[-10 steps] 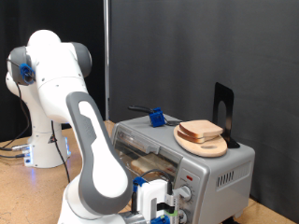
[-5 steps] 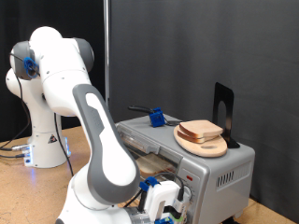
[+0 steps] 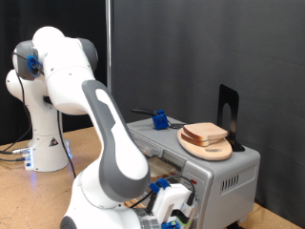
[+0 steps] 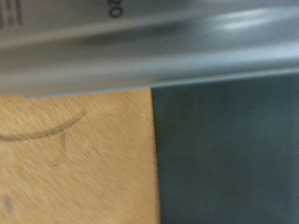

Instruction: Make a piece of toast with the oven

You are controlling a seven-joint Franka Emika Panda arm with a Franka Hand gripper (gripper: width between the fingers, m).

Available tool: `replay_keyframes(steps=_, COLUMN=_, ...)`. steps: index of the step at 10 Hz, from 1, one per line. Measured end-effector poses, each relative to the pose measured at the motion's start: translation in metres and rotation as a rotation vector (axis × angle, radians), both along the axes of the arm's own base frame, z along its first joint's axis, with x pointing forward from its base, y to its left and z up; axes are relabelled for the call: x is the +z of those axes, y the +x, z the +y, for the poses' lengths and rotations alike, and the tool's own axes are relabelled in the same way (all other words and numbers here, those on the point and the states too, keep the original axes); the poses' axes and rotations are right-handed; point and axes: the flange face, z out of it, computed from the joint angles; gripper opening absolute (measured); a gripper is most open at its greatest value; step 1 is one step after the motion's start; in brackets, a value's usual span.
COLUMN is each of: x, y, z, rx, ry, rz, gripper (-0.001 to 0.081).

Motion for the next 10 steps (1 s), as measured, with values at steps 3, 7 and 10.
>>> replay_keyframes(steps=3, x=-0.009, y=-0.005, z=0.001, rx=-0.019, ry=0.063, rz=-0.348, gripper=0.0)
replay_keyframes(steps=7, x=-0.015, y=-0.012, z=0.005, rx=-0.046, ry=0.116, rz=-0.783, gripper=0.0)
replay_keyframes(steps=10, x=-0.019, y=-0.013, z=0.004, rx=-0.06, ry=0.133, rz=-0.805, gripper=0.0)
